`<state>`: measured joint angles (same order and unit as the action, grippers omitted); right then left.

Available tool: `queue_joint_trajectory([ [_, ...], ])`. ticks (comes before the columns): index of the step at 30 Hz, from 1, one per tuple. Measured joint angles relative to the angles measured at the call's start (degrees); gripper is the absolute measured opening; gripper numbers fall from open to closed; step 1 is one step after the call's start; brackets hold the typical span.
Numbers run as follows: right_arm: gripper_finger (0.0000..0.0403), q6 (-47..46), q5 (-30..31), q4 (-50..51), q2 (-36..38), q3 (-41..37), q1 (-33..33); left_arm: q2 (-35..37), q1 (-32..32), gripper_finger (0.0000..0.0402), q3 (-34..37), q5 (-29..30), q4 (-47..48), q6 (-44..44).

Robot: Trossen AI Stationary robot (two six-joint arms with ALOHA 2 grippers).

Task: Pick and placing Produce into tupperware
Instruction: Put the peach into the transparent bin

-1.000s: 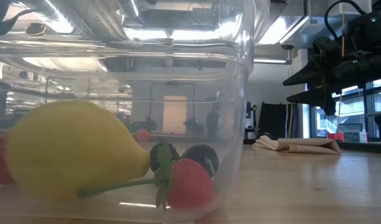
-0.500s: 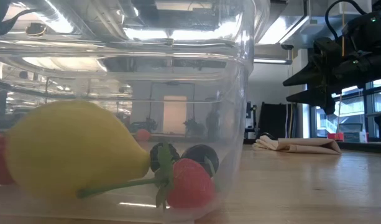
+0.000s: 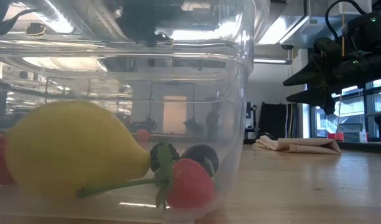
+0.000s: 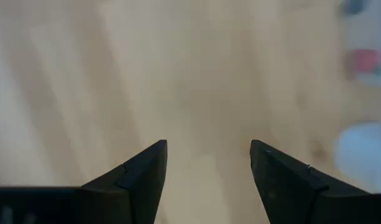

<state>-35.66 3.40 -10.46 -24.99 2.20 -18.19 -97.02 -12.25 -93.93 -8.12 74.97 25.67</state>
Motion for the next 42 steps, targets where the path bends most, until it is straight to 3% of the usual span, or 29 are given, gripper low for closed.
queue_joint_trajectory([
  [4, 0.0243, 0.2, 0.0, 0.0, 0.0, 0.0, 0.0, -3.0, -0.7, 0.0207, 0.0, -6.3, 0.5, 2.5],
  [13, 0.0243, 0.3, 0.0, 0.1, 0.0, 0.0, 0.0, -9.0, -0.2, 0.0191, 0.5, -6.4, 4.6, 9.7],
  [20, 0.0243, 0.3, 0.0, 0.1, 0.0, 0.0, 0.0, -9.0, 1.5, 0.0189, 10.0, -5.9, 2.8, 12.2],
  [27, 0.0243, 0.2, 0.0, 0.1, 0.0, 0.0, 0.0, -8.3, 5.0, 0.0176, 18.7, -1.9, -3.9, 10.4],
  [37, 0.0243, 0.0, 0.0, 0.1, 0.0, 0.0, 0.0, -7.9, 9.8, 0.0174, 23.0, -2.7, -9.2, 3.6],
  [42, 0.0243, 0.0, 0.0, 0.1, 0.0, 0.0, 0.0, -7.9, 11.7, 0.0174, 24.9, 0.7, -10.8, 0.6],
])
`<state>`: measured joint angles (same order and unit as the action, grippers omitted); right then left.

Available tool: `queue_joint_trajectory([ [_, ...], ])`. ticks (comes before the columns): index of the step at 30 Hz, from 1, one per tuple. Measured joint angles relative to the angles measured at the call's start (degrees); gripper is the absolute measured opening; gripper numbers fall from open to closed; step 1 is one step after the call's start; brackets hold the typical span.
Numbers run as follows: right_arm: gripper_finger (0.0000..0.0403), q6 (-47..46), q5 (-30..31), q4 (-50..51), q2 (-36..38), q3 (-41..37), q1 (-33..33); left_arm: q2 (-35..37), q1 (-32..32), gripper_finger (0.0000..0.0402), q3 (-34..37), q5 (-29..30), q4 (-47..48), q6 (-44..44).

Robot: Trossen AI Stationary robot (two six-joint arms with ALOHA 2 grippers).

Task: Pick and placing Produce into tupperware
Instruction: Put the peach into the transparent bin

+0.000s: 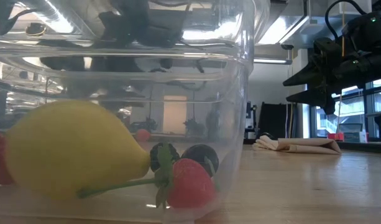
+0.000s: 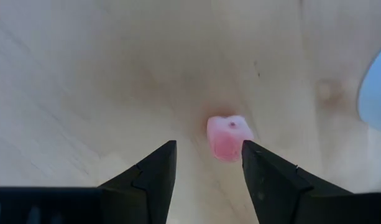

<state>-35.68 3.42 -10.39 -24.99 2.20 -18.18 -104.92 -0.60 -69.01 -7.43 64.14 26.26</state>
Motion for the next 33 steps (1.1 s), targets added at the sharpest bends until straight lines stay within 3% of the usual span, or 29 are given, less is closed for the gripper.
queue_joint_trajectory([
  [15, 0.0243, 0.0, 0.0, 0.0, 0.0, 0.0, 0.0, 0.0, 0.8, 0.0174, 3.9, -1.4, -3.2, -3.8],
  [33, 0.0243, 0.0, 0.0, 0.0, 0.0, 0.0, 0.0, 0.0, 1.5, 0.0114, 4.5, -1.3, -7.3, -6.4],
])
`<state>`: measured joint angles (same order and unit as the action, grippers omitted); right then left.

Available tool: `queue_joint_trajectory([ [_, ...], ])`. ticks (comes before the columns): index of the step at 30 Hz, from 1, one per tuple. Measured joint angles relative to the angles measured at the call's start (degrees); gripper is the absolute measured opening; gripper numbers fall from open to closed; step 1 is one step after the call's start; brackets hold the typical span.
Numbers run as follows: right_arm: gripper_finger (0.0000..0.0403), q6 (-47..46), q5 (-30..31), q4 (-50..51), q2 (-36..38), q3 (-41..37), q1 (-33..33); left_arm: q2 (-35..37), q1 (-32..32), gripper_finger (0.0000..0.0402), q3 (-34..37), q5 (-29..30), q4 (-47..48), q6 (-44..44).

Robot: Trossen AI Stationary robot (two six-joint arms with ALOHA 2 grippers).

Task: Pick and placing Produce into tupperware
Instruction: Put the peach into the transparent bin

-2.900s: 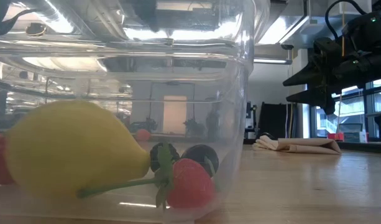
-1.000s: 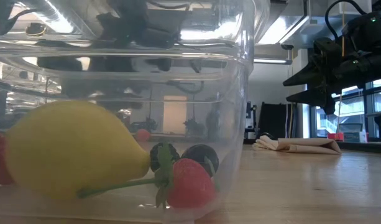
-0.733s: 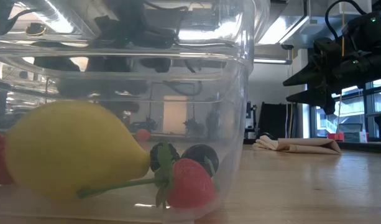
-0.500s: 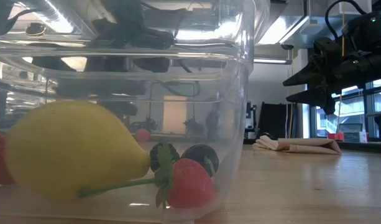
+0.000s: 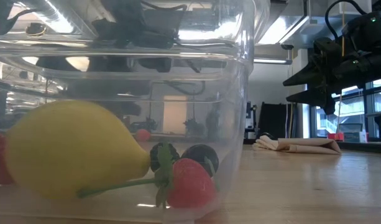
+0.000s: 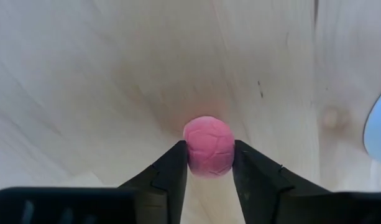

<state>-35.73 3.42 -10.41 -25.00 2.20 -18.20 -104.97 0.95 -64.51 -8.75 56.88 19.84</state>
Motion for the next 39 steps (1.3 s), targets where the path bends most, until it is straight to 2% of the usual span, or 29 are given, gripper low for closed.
queue_joint_trajectory([
  [10, 0.0243, 0.0, 0.0, 0.0, 0.0, 0.0, 0.0, 0.0, -0.1, 0.0091, 0.0, -1.6, -1.9, -0.8],
  [16, 0.0243, -0.1, 0.0, 0.0, 0.0, 0.0, 0.0, 0.5, -2.9, 0.0073, -0.7, -1.6, -1.7, -1.3],
  [23, 0.0243, 0.0, 0.1, -0.1, 0.0, 0.0, 0.0, 4.3, -6.7, 0.0069, -6.1, -1.6, 0.2, -1.3],
  [28, 0.0243, -0.1, 2.3, -0.1, 0.0, 0.0, 0.0, 8.9, -7.8, 0.0070, -12.2, -3.0, 0.2, -1.3],
  [33, 0.0243, -1.5, 2.9, 0.0, 0.0, 0.0, 0.0, 13.1, -4.4, 0.0059, -18.2, -7.2, -1.1, 0.2],
  [39, 0.0243, -4.4, 3.2, 0.0, 0.0, 0.0, 0.0, 14.3, 4.5, 0.0066, -23.9, -6.8, -3.8, 0.2],
])
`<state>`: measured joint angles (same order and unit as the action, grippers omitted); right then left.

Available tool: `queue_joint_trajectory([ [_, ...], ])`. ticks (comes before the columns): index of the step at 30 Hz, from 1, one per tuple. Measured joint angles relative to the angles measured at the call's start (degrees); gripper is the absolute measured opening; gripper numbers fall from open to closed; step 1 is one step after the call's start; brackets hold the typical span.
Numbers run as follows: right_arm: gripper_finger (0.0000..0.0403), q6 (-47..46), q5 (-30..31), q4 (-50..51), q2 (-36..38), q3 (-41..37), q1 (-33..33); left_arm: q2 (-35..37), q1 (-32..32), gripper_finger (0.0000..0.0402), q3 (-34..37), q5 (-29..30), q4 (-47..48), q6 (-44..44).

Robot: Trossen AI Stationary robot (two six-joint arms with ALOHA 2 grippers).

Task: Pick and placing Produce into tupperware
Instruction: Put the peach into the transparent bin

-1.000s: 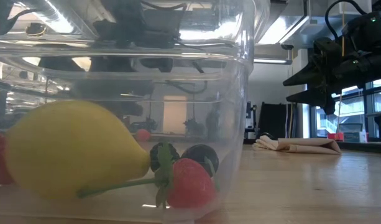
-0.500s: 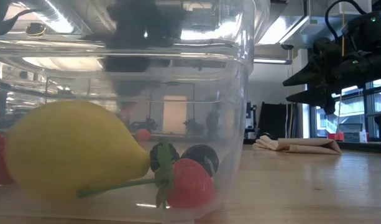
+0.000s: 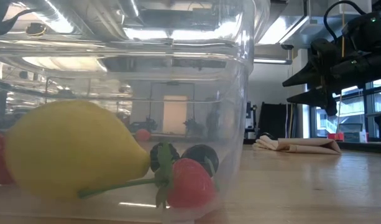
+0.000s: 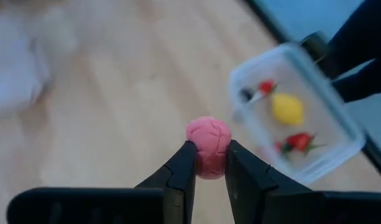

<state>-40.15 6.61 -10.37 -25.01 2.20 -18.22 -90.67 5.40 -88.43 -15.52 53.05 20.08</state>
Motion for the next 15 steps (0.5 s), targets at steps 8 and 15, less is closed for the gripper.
queue_joint_trajectory([
  [8, 0.0243, -0.4, 0.0, 0.3, 0.0, 0.0, 0.0, -2.2, 9.5, 0.0056, -0.5, 2.9, -11.3, -1.4],
  [15, 0.0243, -5.6, -2.2, 1.9, 0.0, 0.0, 0.0, -7.8, 14.5, 0.0058, -0.5, 9.4, -16.7, -9.2],
])
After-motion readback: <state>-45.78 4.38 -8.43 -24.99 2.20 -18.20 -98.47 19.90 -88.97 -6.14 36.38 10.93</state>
